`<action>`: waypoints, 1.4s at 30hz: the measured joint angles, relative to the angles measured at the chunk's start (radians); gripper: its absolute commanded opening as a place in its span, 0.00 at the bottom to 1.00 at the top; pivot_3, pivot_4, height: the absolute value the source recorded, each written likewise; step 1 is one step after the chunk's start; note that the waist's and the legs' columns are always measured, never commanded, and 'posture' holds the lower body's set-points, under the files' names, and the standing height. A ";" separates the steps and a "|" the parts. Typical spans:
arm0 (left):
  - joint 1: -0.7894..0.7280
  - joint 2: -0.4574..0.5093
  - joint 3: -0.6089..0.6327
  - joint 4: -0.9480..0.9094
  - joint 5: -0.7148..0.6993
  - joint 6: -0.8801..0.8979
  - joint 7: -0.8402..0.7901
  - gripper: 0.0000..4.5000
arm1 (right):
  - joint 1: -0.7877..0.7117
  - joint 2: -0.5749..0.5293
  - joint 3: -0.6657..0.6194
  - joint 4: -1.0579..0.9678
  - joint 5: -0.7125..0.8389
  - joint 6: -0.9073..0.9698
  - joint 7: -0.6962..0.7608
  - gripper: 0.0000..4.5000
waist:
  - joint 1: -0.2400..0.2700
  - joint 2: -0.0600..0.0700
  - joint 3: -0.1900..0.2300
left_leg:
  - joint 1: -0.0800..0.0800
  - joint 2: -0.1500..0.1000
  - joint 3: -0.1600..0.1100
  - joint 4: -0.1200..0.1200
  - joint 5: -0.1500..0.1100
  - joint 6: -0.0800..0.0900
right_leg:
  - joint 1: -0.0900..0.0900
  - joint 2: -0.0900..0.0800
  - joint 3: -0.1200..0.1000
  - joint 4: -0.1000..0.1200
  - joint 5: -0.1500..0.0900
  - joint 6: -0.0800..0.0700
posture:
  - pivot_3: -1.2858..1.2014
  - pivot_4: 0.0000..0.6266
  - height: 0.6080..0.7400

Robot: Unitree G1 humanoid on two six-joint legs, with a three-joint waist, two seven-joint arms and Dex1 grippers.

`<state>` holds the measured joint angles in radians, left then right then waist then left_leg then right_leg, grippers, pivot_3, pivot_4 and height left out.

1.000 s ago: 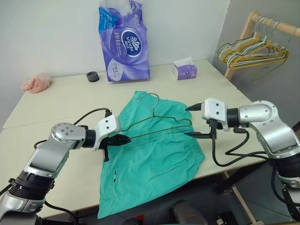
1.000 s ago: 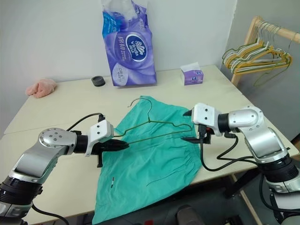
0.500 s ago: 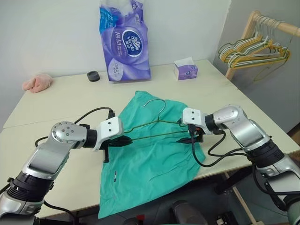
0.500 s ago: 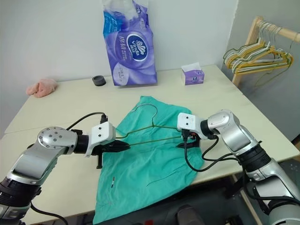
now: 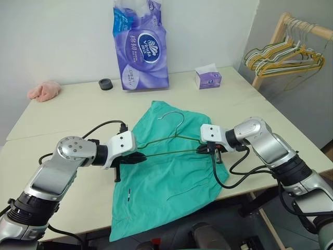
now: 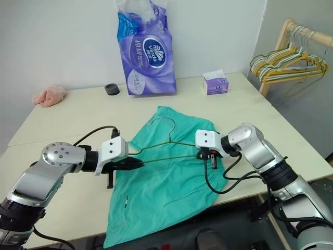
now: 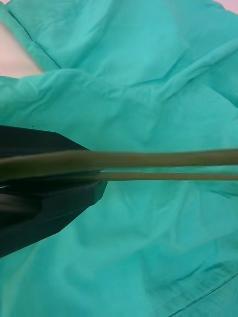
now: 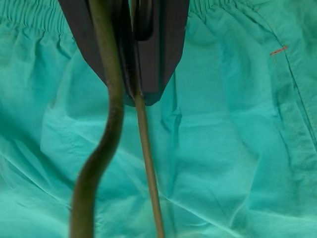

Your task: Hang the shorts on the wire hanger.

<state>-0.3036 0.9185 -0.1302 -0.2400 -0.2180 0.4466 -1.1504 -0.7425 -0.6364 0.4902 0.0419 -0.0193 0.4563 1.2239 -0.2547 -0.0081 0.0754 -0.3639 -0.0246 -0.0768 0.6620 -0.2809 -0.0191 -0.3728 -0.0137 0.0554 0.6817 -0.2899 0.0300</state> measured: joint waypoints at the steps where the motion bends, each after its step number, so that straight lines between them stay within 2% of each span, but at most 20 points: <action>1: 0.002 0.000 0.000 -0.001 0.000 0.001 -0.001 0.00 | 0.002 0.000 0.000 -0.002 0.000 0.003 0.001 0.01 | 0.001 0.000 0.000 | 0.000 0.000 0.000 0.000 0.000 0.000 | 0.000 0.000 0.000 0.000 0.000 0.000 | 0.41 0.05 1.00; 6: 0.004 -0.014 -0.001 0.012 0.007 -0.013 0.016 0.29 | 0.023 -0.002 0.000 -0.028 0.003 0.036 0.006 0.00 | 0.004 0.000 0.000 | 0.000 0.000 -0.001 0.000 0.000 0.000 | 0.000 0.000 -0.001 0.000 0.000 0.000 | 0.41 0.05 1.00; 10: 0.004 -0.082 0.022 0.037 -0.009 -0.010 0.078 0.55 | 0.040 -0.011 -0.009 -0.051 0.008 0.069 0.005 0.00 | 0.004 0.000 0.000 | 0.000 0.000 -0.001 0.000 0.000 0.000 | 0.000 -0.001 -0.002 0.000 0.000 0.000 | 0.40 0.04 1.00; 15: 0.005 -0.159 0.172 0.053 -0.141 0.056 0.137 0.55 | 0.087 -0.044 -0.049 -0.103 0.042 0.115 0.004 0.00 | 0.001 0.000 0.000 | -0.001 0.000 -0.004 0.000 0.000 0.000 | 0.000 -0.001 -0.006 0.000 0.000 0.000 | 0.40 0.03 1.00; 21: 0.014 -0.156 0.327 0.136 -0.213 0.090 0.180 0.55 | 0.165 -0.102 -0.120 -0.188 0.092 0.207 -0.010 0.00 | 0.001 0.000 -0.001 | -0.001 0.000 -0.006 0.001 0.000 0.000 | 0.001 -0.001 -0.008 0.000 0.000 0.000 | 0.39 0.03 1.00; 24: 0.050 -0.112 0.367 0.161 -0.240 0.091 0.142 0.55 | 0.230 -0.134 -0.189 -0.222 0.137 0.282 -0.033 0.00 | 0.001 -0.001 -0.001 | -0.001 0.000 -0.006 0.000 0.000 0.000 | 0.001 -0.002 -0.008 0.000 0.000 0.000 | 0.39 0.03 1.00; 27: 0.139 -0.050 0.378 0.156 -0.269 0.091 0.046 0.55 | 0.319 -0.195 -0.292 -0.233 0.181 0.368 -0.058 0.00 | 0.000 0.000 -0.001 | -0.002 -0.001 -0.005 0.000 0.000 -0.001 | 0.001 -0.003 -0.008 -0.001 0.000 0.000 | 0.39 0.04 1.00; 30: 0.195 -0.038 0.374 0.128 -0.302 0.097 -0.032 0.55 | 0.386 -0.224 -0.374 -0.243 0.227 0.444 -0.080 0.00 | 0.000 -0.001 -0.001 | -0.002 -0.001 -0.005 0.000 0.000 -0.001 | 0.001 -0.003 -0.008 -0.001 0.000 0.000 | 0.39 0.04 1.00; 34: 0.211 -0.015 0.364 0.052 -0.355 0.114 -0.105 0.55 | 0.484 -0.227 -0.474 -0.278 0.295 0.544 -0.124 0.00 | 0.000 0.000 -0.001 | -0.001 -0.001 -0.004 0.001 0.000 -0.001 | 0.002 -0.003 -0.008 -0.001 -0.003 0.004 | 0.37 0.03 1.00; 38: 0.201 -0.025 0.323 0.039 -0.355 0.097 -0.118 0.55 | 0.602 -0.227 -0.600 -0.273 0.356 0.658 -0.183 0.00 | -0.002 0.001 -0.002 | 0.000 -0.001 -0.003 0.001 0.000 -0.001 | 0.003 -0.002 -0.007 -0.001 -0.003 0.005 | 0.37 0.03 1.00; 42: 0.190 -0.026 0.309 0.039 -0.349 0.068 -0.126 0.55 | 0.667 -0.228 -0.673 -0.277 0.405 0.724 -0.215 0.00 | -0.018 0.001 -0.002 | 0.000 0.000 -0.003 0.000 0.000 -0.001 | 0.002 -0.001 -0.007 -0.001 -0.003 0.005 | 0.37 0.04 1.00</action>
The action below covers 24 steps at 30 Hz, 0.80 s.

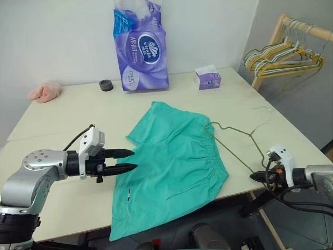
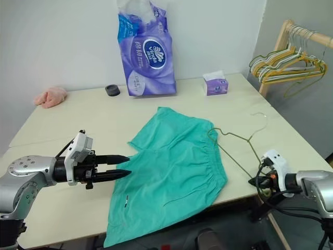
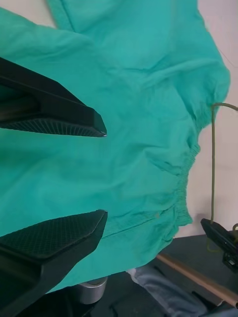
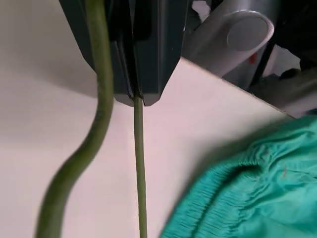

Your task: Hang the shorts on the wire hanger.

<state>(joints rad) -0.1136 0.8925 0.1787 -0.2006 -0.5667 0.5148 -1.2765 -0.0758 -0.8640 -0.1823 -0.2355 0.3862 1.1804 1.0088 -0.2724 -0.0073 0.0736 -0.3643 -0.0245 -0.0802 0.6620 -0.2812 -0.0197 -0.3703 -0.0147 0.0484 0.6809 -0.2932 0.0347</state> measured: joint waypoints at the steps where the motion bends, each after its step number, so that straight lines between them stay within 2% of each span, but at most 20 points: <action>1: 0.000 0.000 -0.005 0.000 0.002 -0.003 0.000 0.55 | 0.013 0.001 -0.010 0.000 0.011 0.016 -0.010 0.00 | -0.005 0.000 0.000 | 0.000 0.000 0.000 0.000 0.000 0.000 | 0.000 0.000 0.000 0.000 0.000 0.000 | 0.37 0.04 1.00; 9: 0.000 -0.001 -0.024 0.001 0.017 -0.019 0.024 0.55 | 0.025 0.011 -0.029 0.001 0.080 0.064 -0.069 0.00 | -0.027 0.000 0.000 | 0.000 0.000 0.000 0.000 0.000 0.000 | 0.000 0.000 0.001 0.000 0.000 0.000 | 0.37 0.04 1.00; 24: -0.002 0.008 -0.015 0.043 0.041 -0.038 0.066 0.55 | -0.022 0.013 0.040 -0.001 0.174 0.082 -0.093 0.00 | -0.031 -0.001 0.000 | 0.000 0.000 0.000 -0.001 0.000 0.000 | 0.000 0.001 0.001 0.000 0.000 0.000 | 0.38 0.03 1.00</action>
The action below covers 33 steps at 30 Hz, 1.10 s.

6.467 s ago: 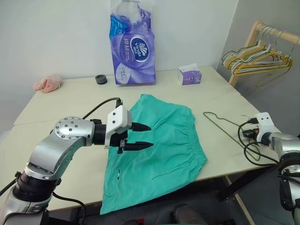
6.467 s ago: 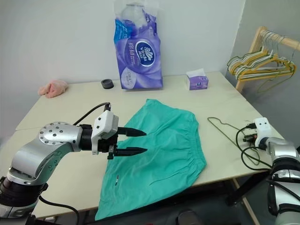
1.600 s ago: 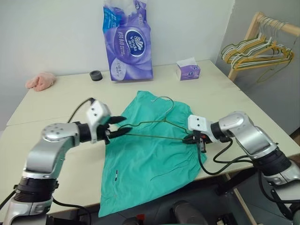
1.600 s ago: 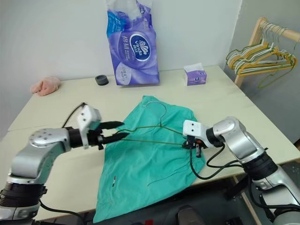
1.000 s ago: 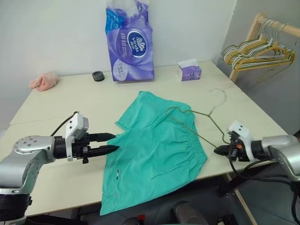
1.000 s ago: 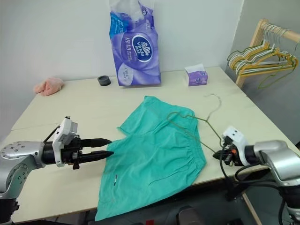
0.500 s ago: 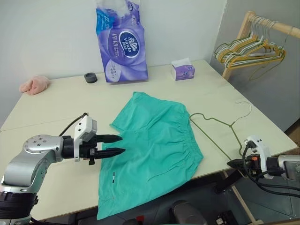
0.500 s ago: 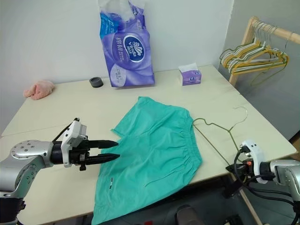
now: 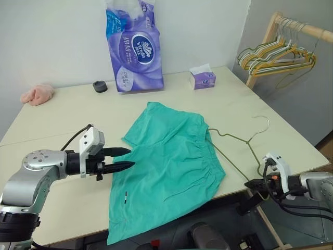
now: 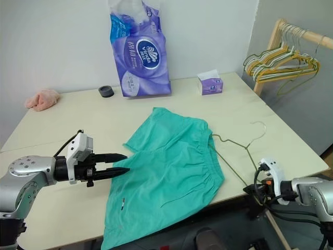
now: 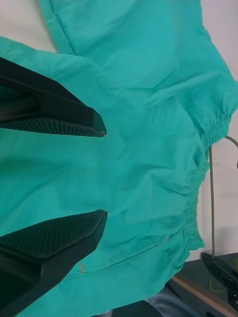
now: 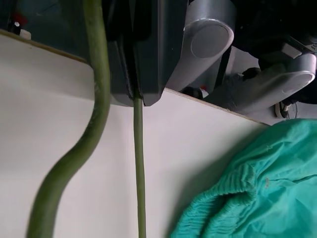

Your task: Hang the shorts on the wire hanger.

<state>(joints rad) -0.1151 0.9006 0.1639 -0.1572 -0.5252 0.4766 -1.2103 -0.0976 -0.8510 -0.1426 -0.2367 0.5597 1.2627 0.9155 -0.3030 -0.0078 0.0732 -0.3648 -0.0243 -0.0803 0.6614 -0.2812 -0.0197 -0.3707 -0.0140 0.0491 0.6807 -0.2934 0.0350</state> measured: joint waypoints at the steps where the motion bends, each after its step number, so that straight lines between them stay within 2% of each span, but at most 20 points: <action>1: 0.000 0.000 0.000 0.000 0.000 -0.002 0.001 0.55 | -0.011 -0.002 0.000 0.000 0.010 0.000 0.000 0.00 | 0.000 0.000 0.000 | 0.000 0.000 0.000 0.000 0.000 0.000 | 0.000 0.000 0.000 0.000 0.000 0.000 | 0.38 0.03 1.00; 5: -0.001 0.000 0.001 0.007 0.001 -0.004 0.003 0.55 | -0.058 0.002 0.020 0.019 0.014 0.004 -0.004 0.00 | 0.000 0.000 0.000 | 0.000 0.000 0.000 0.000 0.000 0.000 | 0.000 0.000 0.000 0.000 0.000 0.000 | 0.37 0.03 1.00; 11: -0.024 0.000 0.000 0.019 0.010 -0.009 0.019 0.55 | -0.191 0.072 0.149 0.165 0.011 0.031 -0.024 0.00 | -0.002 0.000 0.000 | 0.000 0.000 0.000 0.000 0.000 0.000 | -0.001 0.000 0.000 0.000 0.000 0.000 | 0.38 0.03 1.00; 15: -0.024 0.000 0.000 0.020 0.017 -0.010 0.020 0.55 | -0.235 0.073 0.167 0.220 0.016 0.063 -0.021 0.00 | -0.001 -0.002 -0.001 | 0.000 0.000 0.000 0.000 0.000 0.000 | 0.000 0.000 0.000 0.000 0.000 0.000 | 0.38 0.03 1.00; 18: -0.023 0.000 0.000 0.020 0.019 -0.011 0.021 0.55 | -0.278 0.101 0.165 0.266 0.028 0.109 -0.028 0.00 | -0.001 -0.002 -0.001 | 0.000 0.000 0.000 0.000 0.000 0.000 | 0.000 0.000 0.000 0.000 0.000 0.000 | 0.38 0.03 1.00; 26: -0.027 -0.003 -0.012 0.021 0.031 -0.029 0.021 0.55 | -0.424 0.310 0.102 0.416 0.046 0.228 -0.150 0.00 | -0.004 -0.002 -0.001 | -0.001 0.000 0.000 0.000 0.000 0.000 | -0.001 -0.001 0.000 0.001 0.003 -0.005 | 0.38 0.03 1.00; 30: -0.032 -0.006 -0.016 0.028 0.039 -0.032 0.022 0.55 | -0.457 0.391 0.037 0.458 0.046 0.240 -0.214 0.00 | -0.004 -0.002 -0.001 | -0.001 0.000 -0.001 0.000 0.000 0.000 | -0.001 -0.001 0.000 0.001 0.003 -0.005 | 0.38 0.03 1.00; 33: -0.032 -0.013 -0.016 0.030 0.040 -0.036 0.024 0.55 | -0.460 0.410 0.029 0.460 0.041 0.203 -0.246 0.00 | -0.003 -0.002 -0.001 | -0.001 0.000 0.000 0.000 0.000 0.000 | -0.001 -0.001 0.000 0.001 0.003 -0.005 | 0.38 0.03 1.00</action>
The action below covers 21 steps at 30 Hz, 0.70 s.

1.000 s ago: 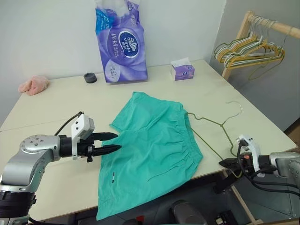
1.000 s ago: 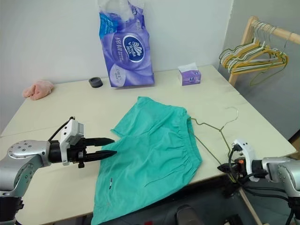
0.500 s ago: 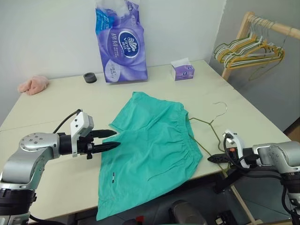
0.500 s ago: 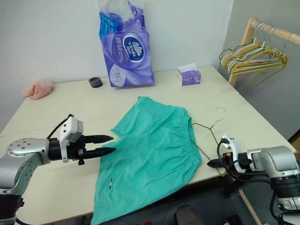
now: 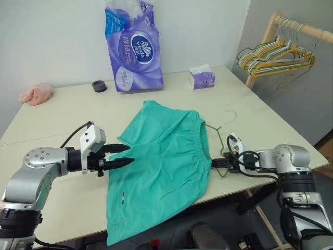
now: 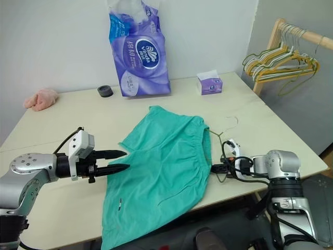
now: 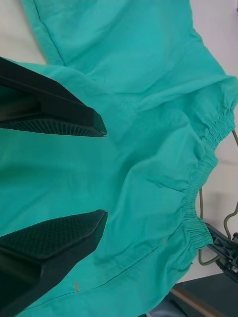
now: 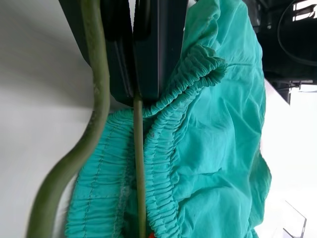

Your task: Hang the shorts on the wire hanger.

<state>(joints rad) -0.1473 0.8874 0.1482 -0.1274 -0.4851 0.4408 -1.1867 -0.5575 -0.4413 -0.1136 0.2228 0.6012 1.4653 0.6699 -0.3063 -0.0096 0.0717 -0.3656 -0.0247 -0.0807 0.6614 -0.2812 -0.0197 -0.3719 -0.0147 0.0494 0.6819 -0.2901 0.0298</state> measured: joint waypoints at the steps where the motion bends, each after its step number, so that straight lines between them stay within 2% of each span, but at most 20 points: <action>1: 0.000 -0.002 0.000 0.000 0.000 0.000 0.001 0.55 | 0.000 0.000 -0.001 -0.002 -0.001 -0.016 -0.003 0.00 | 0.000 0.000 0.000 | 0.000 0.000 0.000 0.000 0.000 0.000 | 0.000 0.000 0.000 0.000 0.000 0.000 | 0.38 0.03 1.00; 6: -0.005 -0.032 0.000 0.009 0.000 -0.005 0.041 0.55 | 0.016 -0.044 0.063 -0.115 -0.056 -0.209 0.008 0.00 | -0.001 0.000 0.000 | 0.000 0.000 0.000 0.000 0.000 0.000 | 0.000 0.000 0.000 0.000 0.000 0.000 | 0.38 0.03 1.00; 10: -0.034 -0.055 0.001 0.028 0.000 -0.008 0.072 0.55 | 0.018 -0.025 0.100 -0.182 -0.065 -0.239 0.007 0.00 | -0.002 0.000 0.000 | 0.000 0.000 -0.001 0.000 0.000 0.000 | 0.000 0.000 -0.001 0.000 0.000 0.000 | 0.38 0.03 1.00; 15: -0.065 -0.078 0.001 0.048 0.003 -0.018 0.099 0.55 | 0.013 -0.005 0.168 -0.173 -0.086 -0.281 0.008 0.00 | -0.002 0.000 0.000 | 0.000 0.000 0.000 0.000 0.000 0.000 | 0.000 0.000 0.000 0.000 0.000 0.000 | 0.38 0.02 1.00; 21: -0.121 -0.111 0.009 0.081 0.010 -0.025 0.168 0.55 | -0.004 0.007 0.247 -0.159 -0.191 -0.527 0.020 0.00 | -0.002 0.000 0.000 | 0.000 0.000 -0.001 0.000 0.000 0.000 | 0.000 0.000 -0.001 0.000 0.000 0.000 | 0.39 0.02 1.00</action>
<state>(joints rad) -0.2686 0.7766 0.1575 -0.0459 -0.4754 0.4159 -1.0185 -0.5620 -0.4339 0.1329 0.0638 0.4100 0.9385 0.6903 -0.3081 -0.0096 0.0714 -0.3658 -0.0247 -0.0818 0.6616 -0.2812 -0.0197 -0.3722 -0.0150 0.0483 0.6821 -0.2900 0.0299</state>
